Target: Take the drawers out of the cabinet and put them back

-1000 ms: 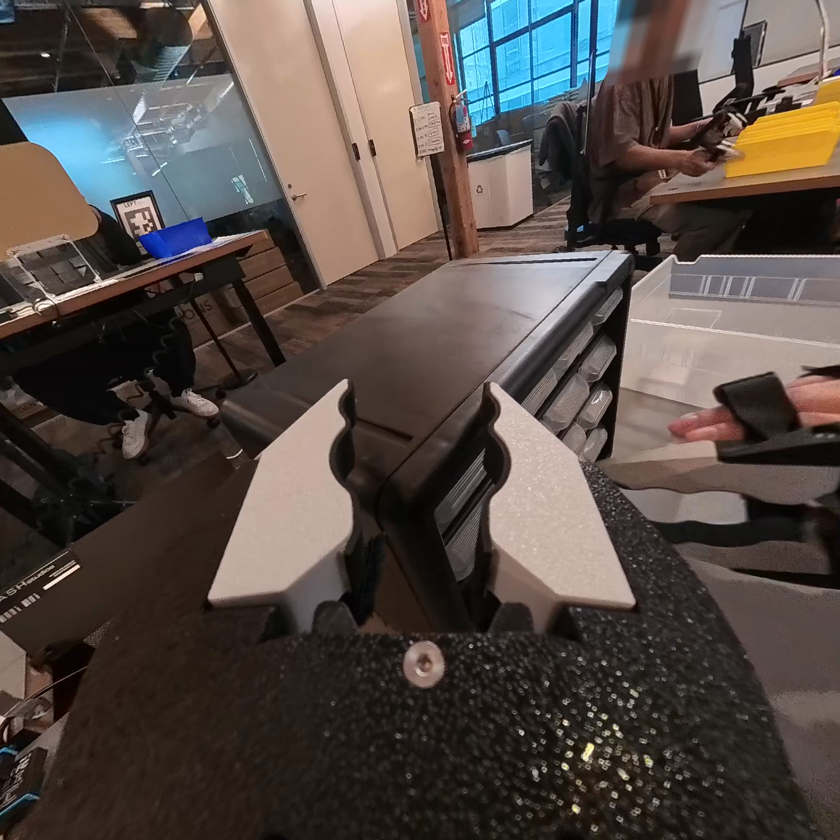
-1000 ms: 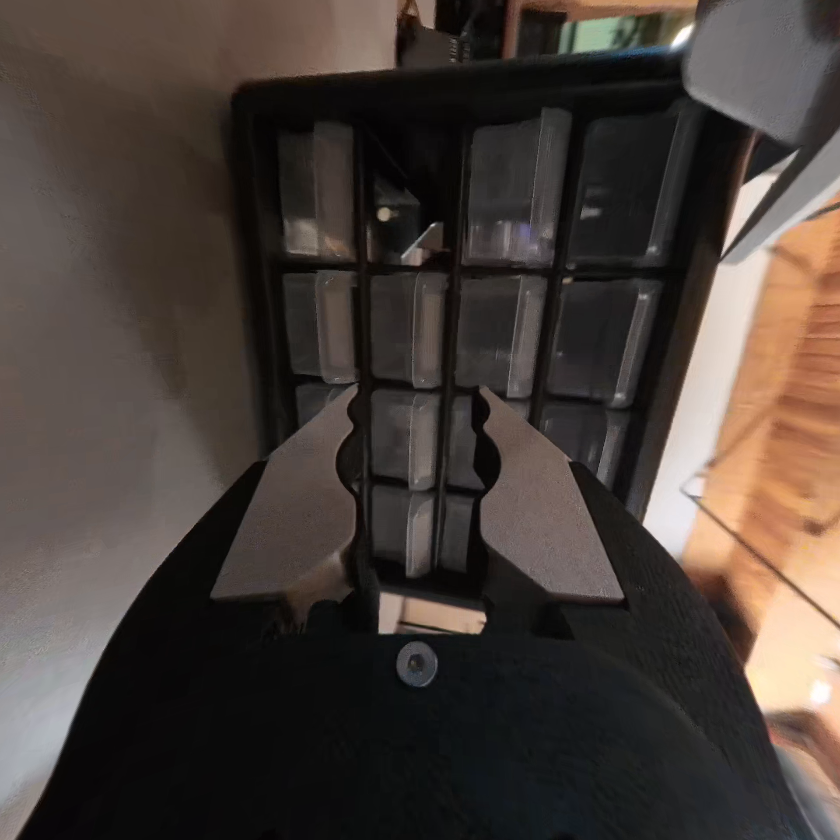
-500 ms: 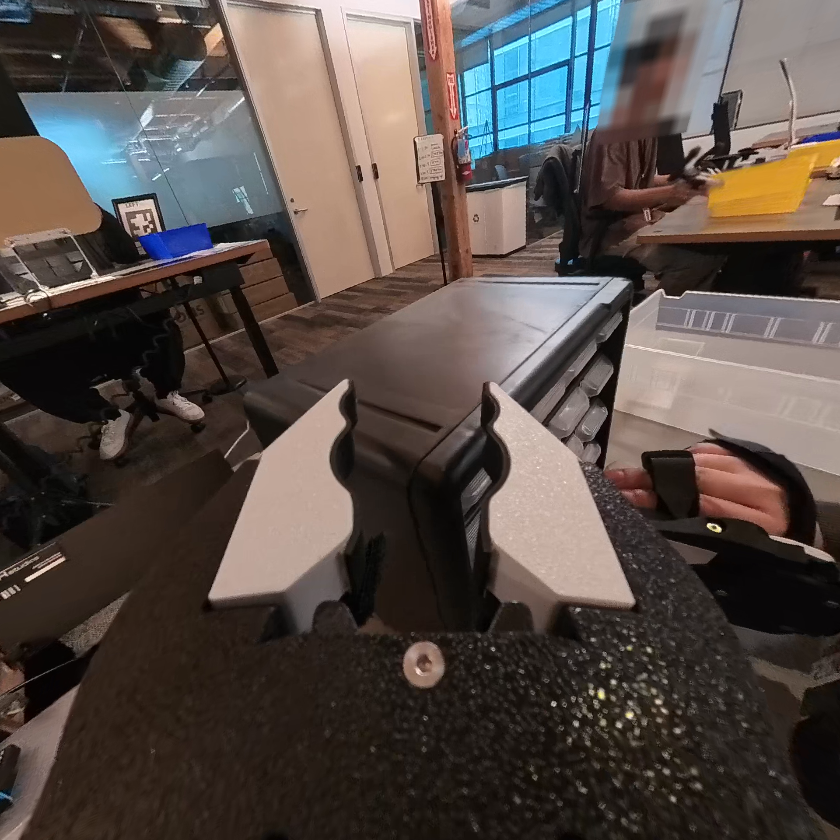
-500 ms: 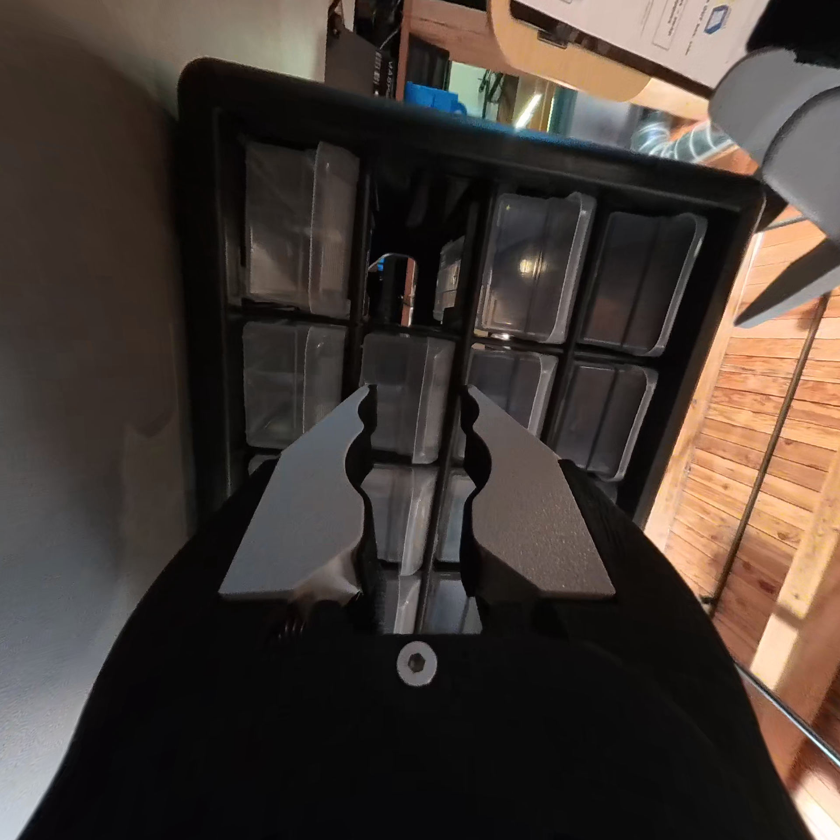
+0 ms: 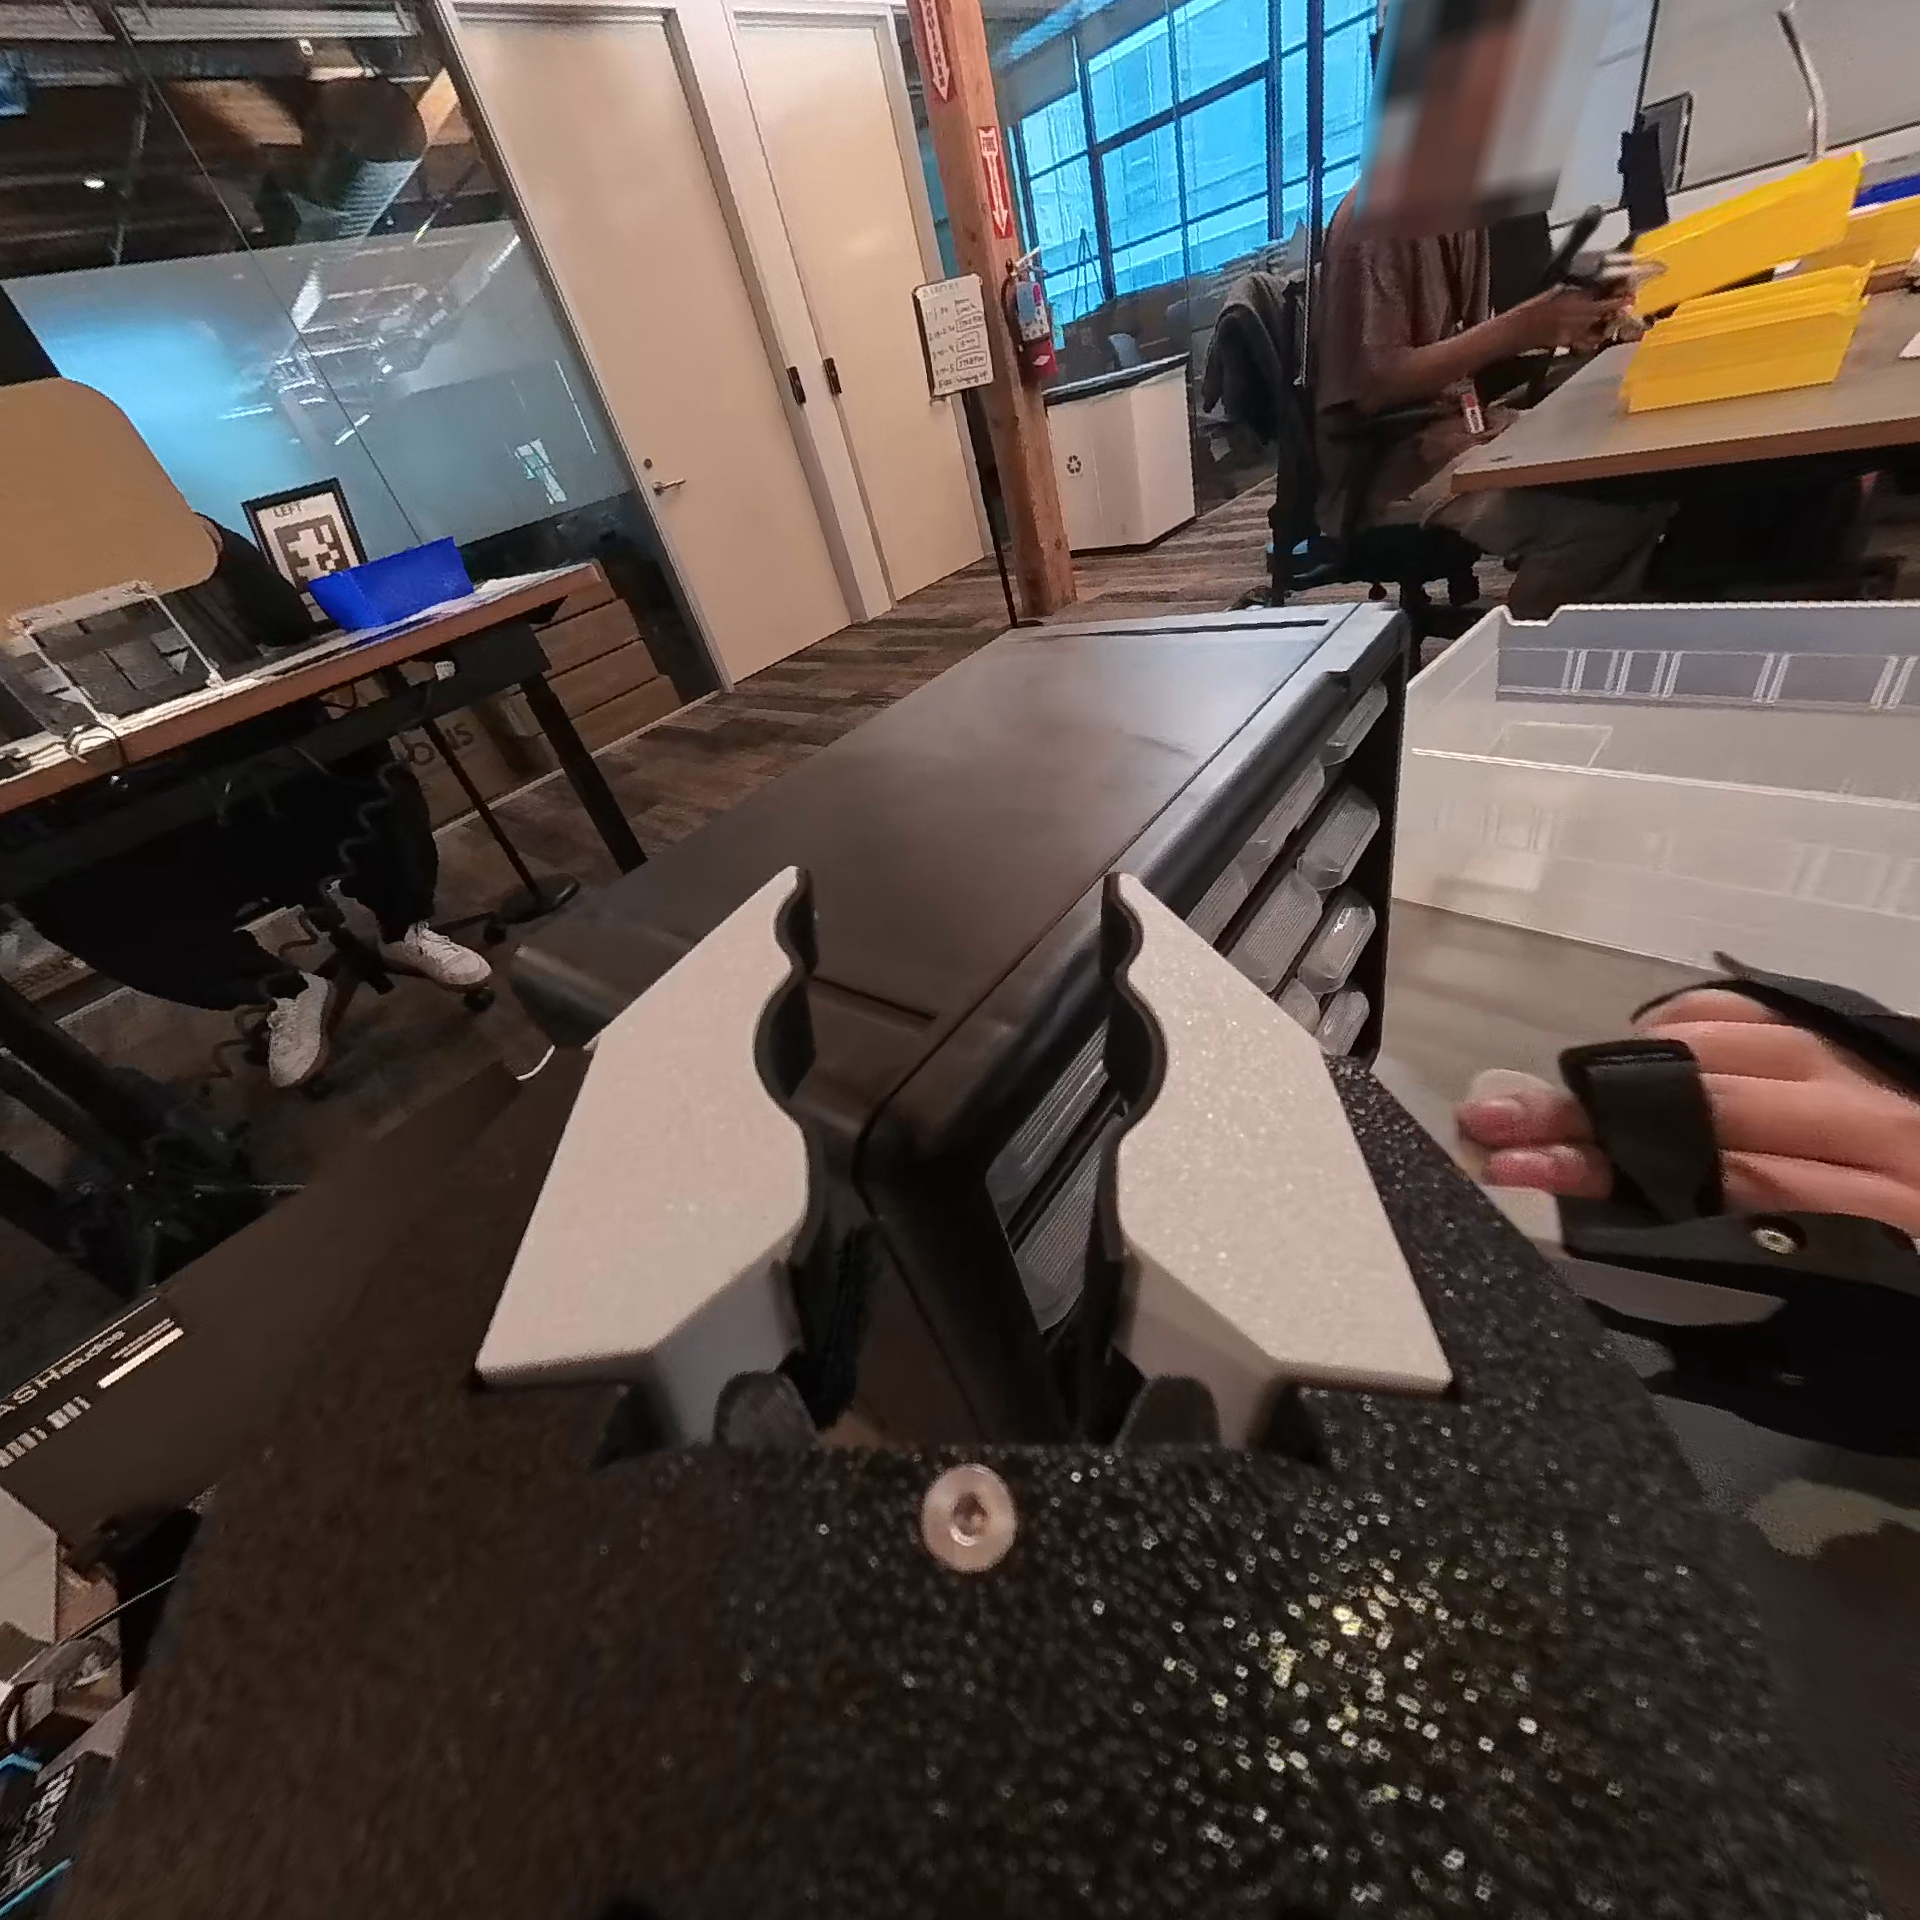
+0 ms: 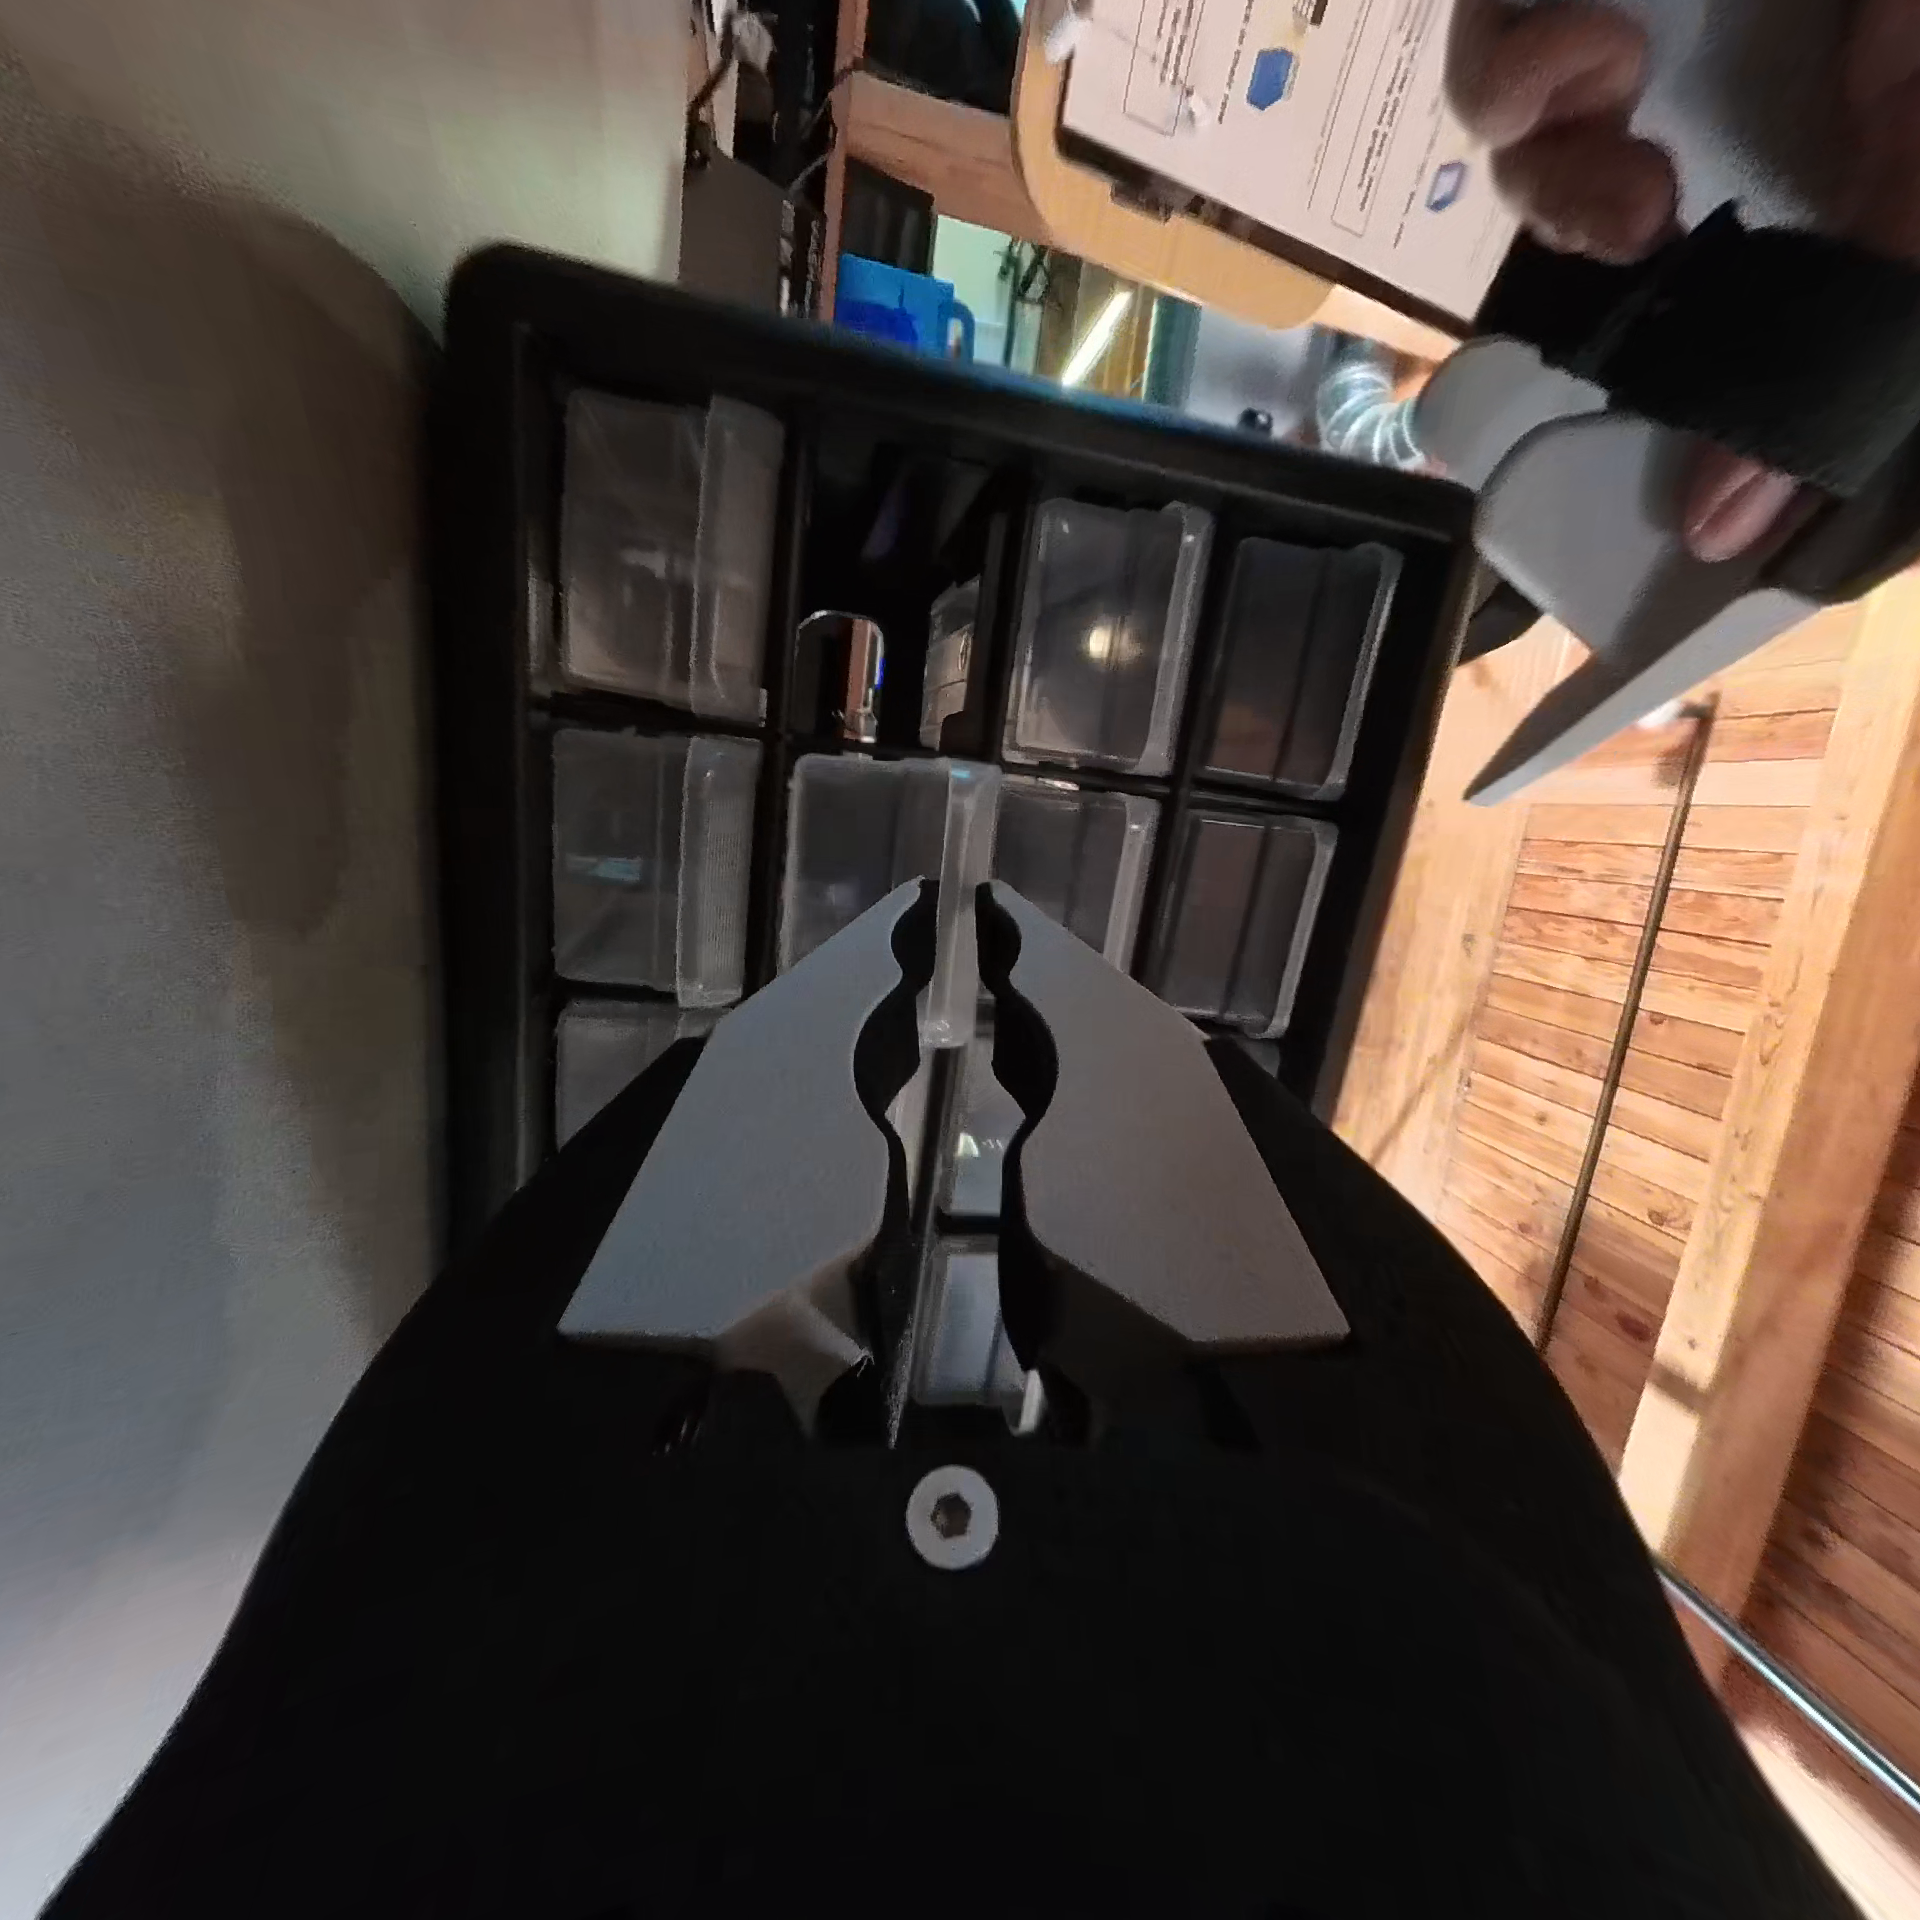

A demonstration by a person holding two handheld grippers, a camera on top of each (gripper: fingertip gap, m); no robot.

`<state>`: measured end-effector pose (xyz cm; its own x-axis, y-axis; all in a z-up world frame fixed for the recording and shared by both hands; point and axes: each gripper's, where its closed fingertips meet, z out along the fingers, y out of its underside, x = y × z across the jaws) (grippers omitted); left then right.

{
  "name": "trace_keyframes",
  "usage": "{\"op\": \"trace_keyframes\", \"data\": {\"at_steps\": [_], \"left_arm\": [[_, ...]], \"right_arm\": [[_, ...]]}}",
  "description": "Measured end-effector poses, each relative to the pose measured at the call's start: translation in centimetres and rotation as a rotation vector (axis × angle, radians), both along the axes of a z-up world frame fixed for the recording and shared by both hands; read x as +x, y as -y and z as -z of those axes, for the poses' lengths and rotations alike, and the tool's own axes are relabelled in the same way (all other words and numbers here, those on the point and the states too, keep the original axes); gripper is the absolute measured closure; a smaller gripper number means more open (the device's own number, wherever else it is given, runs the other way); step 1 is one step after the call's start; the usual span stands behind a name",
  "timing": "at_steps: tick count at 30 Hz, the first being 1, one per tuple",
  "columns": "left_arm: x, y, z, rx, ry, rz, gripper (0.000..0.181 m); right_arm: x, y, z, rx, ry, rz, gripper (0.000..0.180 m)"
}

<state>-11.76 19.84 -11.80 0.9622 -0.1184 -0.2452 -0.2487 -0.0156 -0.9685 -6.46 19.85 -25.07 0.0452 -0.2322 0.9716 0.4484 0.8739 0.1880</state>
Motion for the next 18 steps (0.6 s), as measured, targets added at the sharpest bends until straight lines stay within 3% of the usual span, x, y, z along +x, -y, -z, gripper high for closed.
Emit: {"op": "trace_keyframes", "data": {"at_steps": [13,18], "left_arm": [[0.2,0.2,-0.3,0.009,-0.006,0.001,0.128],[0.4,0.3,-0.4,0.013,-0.005,0.008,0.128]], "right_arm": [[5.1,4.8,0.2,-0.079,0.079,-0.049,0.171],[5.5,4.1,0.7,-0.279,0.055,-0.019,0.129]]}}
